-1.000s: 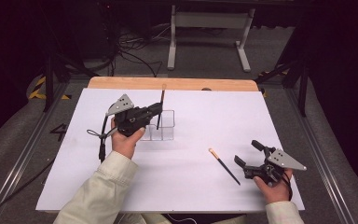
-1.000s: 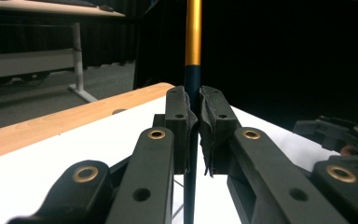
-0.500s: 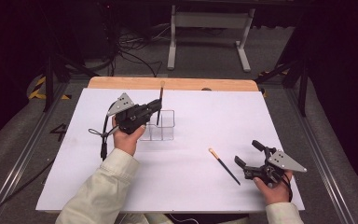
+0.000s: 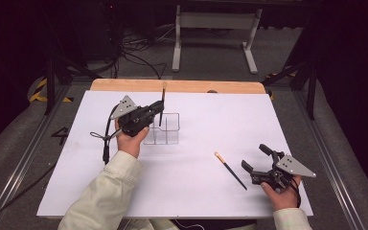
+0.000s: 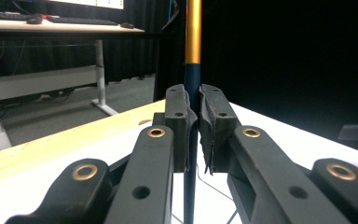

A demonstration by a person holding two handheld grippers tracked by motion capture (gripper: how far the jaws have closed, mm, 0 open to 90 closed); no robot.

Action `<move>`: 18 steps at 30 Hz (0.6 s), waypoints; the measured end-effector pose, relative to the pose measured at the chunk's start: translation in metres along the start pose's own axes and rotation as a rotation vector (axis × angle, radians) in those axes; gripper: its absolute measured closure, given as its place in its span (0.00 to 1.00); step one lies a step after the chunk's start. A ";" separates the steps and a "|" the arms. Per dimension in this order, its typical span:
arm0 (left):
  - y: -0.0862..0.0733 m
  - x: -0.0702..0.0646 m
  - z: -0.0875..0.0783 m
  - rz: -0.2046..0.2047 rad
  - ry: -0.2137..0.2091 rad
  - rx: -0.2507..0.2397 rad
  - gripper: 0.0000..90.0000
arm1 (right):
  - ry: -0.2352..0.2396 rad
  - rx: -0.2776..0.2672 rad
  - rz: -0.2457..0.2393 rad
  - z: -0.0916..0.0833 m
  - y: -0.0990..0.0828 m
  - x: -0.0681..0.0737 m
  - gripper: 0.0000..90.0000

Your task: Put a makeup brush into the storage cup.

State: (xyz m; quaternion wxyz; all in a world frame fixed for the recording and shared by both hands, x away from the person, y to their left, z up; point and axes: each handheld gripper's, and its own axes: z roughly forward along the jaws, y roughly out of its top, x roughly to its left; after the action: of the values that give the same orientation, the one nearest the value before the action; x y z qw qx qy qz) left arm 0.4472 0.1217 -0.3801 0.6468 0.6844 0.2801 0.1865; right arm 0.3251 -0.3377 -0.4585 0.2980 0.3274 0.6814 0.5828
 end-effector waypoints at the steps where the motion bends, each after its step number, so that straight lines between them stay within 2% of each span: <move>1: 0.000 0.000 0.000 0.006 0.001 0.000 0.91 | 0.000 0.000 0.000 0.000 0.000 0.000 0.07; 6: -0.004 0.002 0.003 0.013 0.013 0.013 0.91 | 0.001 0.002 0.000 0.000 0.000 0.000 0.07; 10: -0.009 0.004 0.006 0.006 0.022 0.041 0.91 | 0.001 0.000 0.002 0.000 0.000 0.000 0.07; 16: -0.012 0.004 0.007 -0.010 0.020 0.055 0.91 | 0.002 0.000 0.003 0.000 0.000 0.000 0.07; 18: -0.013 0.003 0.008 0.006 0.023 0.062 0.91 | 0.003 0.001 0.001 0.000 0.000 0.000 0.07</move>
State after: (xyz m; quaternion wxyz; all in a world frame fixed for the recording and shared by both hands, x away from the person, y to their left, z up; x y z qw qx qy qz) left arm 0.4526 0.1179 -0.3944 0.6213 0.7029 0.2911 0.1876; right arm 0.3253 -0.3378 -0.4585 0.2968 0.3268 0.6820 0.5831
